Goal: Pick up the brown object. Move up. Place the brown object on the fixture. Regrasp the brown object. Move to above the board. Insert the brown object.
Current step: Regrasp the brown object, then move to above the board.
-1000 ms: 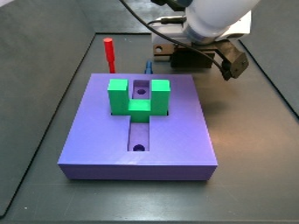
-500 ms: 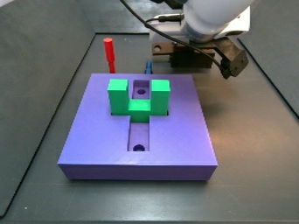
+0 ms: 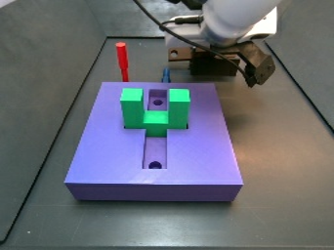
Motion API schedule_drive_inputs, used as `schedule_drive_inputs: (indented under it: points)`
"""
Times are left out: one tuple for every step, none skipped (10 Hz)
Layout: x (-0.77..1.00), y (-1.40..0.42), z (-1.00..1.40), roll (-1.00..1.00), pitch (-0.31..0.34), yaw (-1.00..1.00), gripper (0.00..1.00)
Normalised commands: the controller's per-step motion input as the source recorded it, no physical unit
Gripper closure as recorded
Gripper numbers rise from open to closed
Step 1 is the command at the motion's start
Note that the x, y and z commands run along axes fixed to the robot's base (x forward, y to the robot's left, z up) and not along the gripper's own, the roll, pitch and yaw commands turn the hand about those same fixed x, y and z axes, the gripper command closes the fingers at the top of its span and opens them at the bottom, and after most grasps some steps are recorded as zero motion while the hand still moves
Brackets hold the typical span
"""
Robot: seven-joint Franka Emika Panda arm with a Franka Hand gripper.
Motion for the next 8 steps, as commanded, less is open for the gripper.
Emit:
schedule_drive_inputs:
  points:
    - [0.0, 0.0, 0.0, 0.0, 0.0, 0.0, 1.0]
    - [0.0, 0.0, 1.4, 0.0, 0.0, 0.0, 1.0]
    - [-0.01, 0.01, 1.4, 0.0, 0.013, -0.03, 1.0]
    - [-0.02, 0.01, 1.4, -0.05, 0.021, -0.05, 1.0]
    - [-0.02, 0.04, 1.4, -0.04, 0.01, -0.02, 1.0]
    - [-0.01, 0.01, 1.4, -0.01, 0.05, -0.02, 1.0]
    - [-0.01, 0.0, 1.4, 0.0, 0.056, -0.01, 1.0]
    - [0.0, 0.01, 1.4, 0.0, 0.058, 0.0, 1.0]
